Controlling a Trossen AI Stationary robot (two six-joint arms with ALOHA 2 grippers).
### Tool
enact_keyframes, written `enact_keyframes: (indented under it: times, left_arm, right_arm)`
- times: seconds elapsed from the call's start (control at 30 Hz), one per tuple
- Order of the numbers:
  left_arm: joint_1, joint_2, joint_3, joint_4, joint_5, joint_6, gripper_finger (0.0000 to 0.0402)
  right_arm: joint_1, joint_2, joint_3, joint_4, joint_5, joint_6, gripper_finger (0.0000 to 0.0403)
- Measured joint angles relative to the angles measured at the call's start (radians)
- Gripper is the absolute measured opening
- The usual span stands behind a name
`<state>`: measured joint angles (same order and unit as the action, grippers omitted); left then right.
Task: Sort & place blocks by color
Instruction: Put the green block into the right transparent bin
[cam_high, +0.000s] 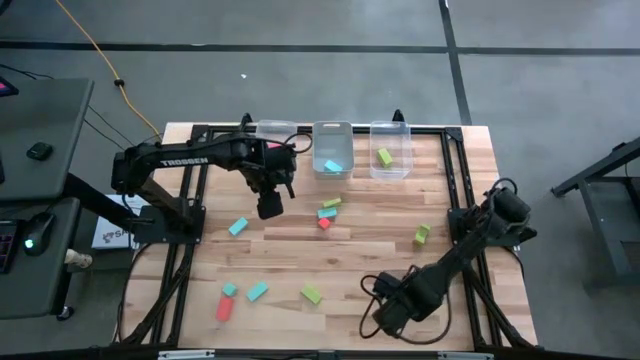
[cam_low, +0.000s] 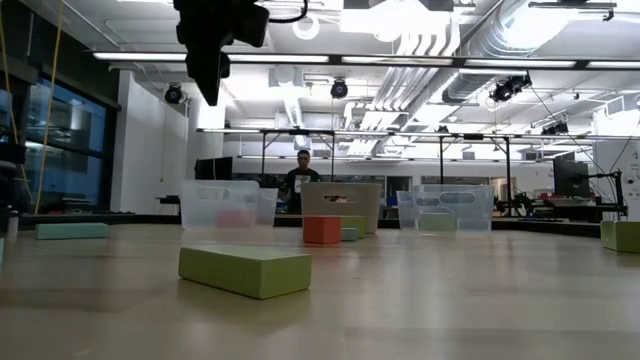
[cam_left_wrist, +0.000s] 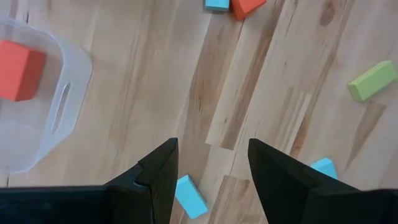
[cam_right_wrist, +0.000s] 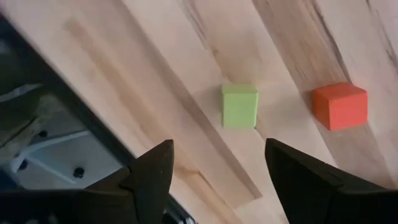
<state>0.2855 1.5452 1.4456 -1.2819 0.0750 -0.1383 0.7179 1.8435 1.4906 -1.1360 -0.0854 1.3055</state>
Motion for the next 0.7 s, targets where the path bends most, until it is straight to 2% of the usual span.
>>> enact_keyframes:
  times: [0.7]
  left_arm:
    - [0.0, 0.0, 0.0, 0.001, 0.0, 0.007, 0.0172]
  right_arm:
    - [-0.005, 0.188, 0.0, 0.001, -0.038, 0.041, 0.0244]
